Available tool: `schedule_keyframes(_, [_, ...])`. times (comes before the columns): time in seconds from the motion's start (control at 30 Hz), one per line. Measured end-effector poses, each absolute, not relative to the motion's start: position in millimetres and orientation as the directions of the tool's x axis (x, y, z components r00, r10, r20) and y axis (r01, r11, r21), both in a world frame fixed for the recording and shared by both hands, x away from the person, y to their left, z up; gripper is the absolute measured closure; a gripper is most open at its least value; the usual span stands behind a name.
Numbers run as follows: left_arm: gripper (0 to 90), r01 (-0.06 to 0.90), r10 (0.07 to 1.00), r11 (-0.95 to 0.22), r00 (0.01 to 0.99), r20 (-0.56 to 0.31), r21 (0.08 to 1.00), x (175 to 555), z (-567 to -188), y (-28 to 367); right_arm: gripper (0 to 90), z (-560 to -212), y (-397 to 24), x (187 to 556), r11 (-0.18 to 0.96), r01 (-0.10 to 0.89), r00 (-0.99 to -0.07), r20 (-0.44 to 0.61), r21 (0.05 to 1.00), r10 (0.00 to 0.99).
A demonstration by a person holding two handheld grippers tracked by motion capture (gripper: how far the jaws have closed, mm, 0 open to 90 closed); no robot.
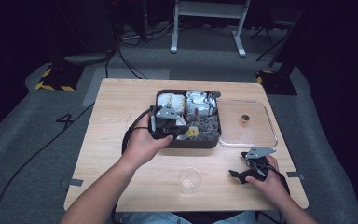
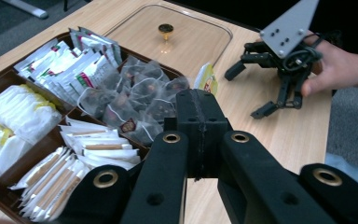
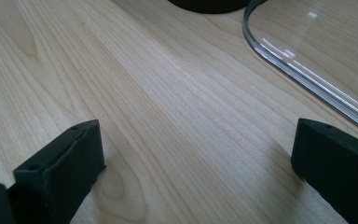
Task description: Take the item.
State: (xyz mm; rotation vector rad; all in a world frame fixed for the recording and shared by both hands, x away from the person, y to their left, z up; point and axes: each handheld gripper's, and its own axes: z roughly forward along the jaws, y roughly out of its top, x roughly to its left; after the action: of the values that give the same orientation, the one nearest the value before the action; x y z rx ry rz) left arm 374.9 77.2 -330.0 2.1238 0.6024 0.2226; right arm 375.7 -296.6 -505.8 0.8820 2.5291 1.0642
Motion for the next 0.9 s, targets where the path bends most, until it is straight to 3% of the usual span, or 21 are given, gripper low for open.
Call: schedule_keyframes(0.9, [90.0, 0.290, 0.451, -0.512, 0.892, -0.035, 0.809, 322.2, -380.1, 57.9, 2.4, -505.7, -296.6, 375.8, 0.548, 0.433, -0.783, -0.003, 0.716, 0.623])
